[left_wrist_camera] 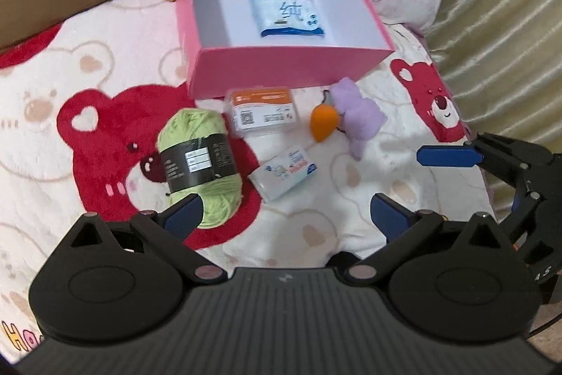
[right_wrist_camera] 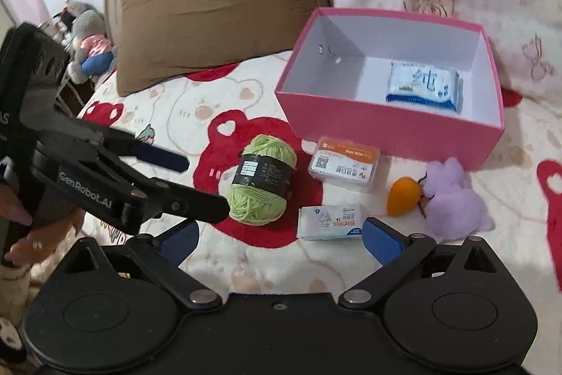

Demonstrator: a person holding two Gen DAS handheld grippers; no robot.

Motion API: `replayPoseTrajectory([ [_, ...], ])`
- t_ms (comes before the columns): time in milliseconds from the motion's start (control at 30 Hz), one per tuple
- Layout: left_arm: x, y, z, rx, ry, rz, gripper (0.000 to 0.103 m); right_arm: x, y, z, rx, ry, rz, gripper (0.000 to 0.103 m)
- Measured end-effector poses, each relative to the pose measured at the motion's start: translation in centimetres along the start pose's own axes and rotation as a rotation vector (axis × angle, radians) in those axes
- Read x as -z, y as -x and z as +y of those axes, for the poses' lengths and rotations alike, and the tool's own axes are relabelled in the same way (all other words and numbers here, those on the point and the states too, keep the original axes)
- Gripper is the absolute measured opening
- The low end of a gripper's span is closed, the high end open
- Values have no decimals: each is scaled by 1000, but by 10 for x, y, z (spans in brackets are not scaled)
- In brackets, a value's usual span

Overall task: Organize objects
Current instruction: 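Withdraw the left gripper from the box and move toward the green yarn, then close the left gripper on the green yarn skein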

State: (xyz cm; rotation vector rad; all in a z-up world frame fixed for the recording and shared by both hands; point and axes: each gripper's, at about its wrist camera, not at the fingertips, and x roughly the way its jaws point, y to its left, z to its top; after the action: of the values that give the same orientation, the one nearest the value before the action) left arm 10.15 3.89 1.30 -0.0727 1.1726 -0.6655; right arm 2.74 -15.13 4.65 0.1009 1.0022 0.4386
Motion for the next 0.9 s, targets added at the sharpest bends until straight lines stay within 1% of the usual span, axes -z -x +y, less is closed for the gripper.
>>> replayPoseTrajectory([
  [100,4,-6,10,-24,14,-19,103,2,-11,2,10,0,-10,101],
  [233,7,-14,26,-45,49,-46,103,4,-25,11,30,56,-19,101],
  [333,10,-22,39,-129,71,-71,103,5,-37,21,28,98,7,101],
  [400,13,-26,47,-162,81,-81,103,7,-46,28,39,132,33,101],
  [500,17,-29,61,-134,119,-107,103,8,-56,37,45,179,44,101],
  [600,17,-35,76,-62,191,-110,102,10,-67,41,41,181,37,101],
  [667,16,-37,80,-33,218,-133,101,14,-75,45,51,207,20,101],
  [767,18,-37,81,-52,196,-181,101,22,-89,58,79,300,8,100],
  [833,21,-41,85,-64,189,-190,101,24,-95,66,75,338,-2,100],
  [900,23,-44,90,-59,205,-189,100,24,-98,71,62,360,-34,100],
])
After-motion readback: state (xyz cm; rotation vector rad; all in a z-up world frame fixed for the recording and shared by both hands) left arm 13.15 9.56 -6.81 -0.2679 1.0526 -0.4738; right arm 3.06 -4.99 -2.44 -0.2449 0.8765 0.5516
